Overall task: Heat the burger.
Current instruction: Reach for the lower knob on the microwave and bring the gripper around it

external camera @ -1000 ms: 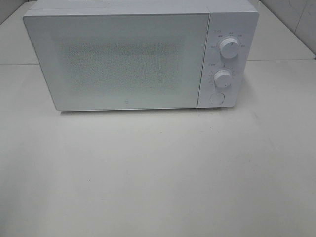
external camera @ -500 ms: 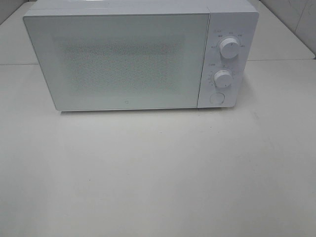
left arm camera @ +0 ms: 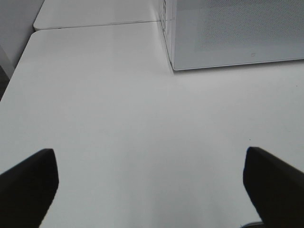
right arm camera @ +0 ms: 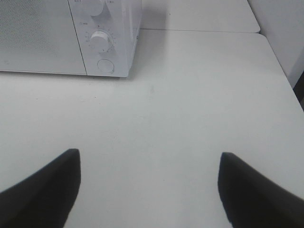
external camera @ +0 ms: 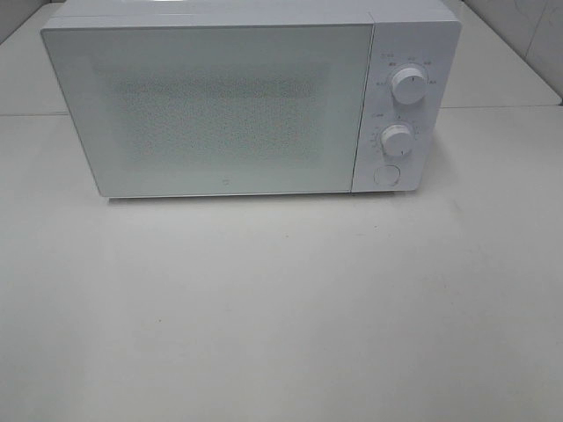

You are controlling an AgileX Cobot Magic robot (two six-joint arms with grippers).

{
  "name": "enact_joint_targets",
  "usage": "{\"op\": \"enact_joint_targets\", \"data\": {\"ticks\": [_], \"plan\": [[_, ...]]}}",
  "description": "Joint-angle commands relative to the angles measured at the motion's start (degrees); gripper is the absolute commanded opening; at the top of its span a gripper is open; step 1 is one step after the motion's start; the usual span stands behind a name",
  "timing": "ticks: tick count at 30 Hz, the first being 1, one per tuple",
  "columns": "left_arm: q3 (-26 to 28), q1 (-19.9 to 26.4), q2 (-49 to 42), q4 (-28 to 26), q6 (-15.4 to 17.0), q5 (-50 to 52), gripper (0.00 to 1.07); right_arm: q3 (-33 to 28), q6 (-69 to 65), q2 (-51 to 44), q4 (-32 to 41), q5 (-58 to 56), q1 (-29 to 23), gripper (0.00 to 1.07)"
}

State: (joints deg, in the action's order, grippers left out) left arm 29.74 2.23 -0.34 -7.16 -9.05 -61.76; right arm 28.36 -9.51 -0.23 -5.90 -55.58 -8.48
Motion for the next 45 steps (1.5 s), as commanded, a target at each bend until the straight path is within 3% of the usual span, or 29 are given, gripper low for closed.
{"op": "enact_joint_targets", "data": {"ticks": [1, 32, 45], "plan": [[0.0, 0.1, -1.2, -0.5, -0.1, 0.3, 0.98, -0.1, -0.4, -1.4, -0.1, 0.4, 0.3, 0.76], [0.0, 0.1, -1.2, -0.5, -0.1, 0.3, 0.98, 1.1, 0.0, -0.1, -0.2, 2.1, 0.3, 0.76], [0.0, 0.1, -1.2, -0.5, -0.1, 0.3, 0.98, 3.1, 0.5, 14.6, -0.6, 17.5, 0.3, 0.76]]}}
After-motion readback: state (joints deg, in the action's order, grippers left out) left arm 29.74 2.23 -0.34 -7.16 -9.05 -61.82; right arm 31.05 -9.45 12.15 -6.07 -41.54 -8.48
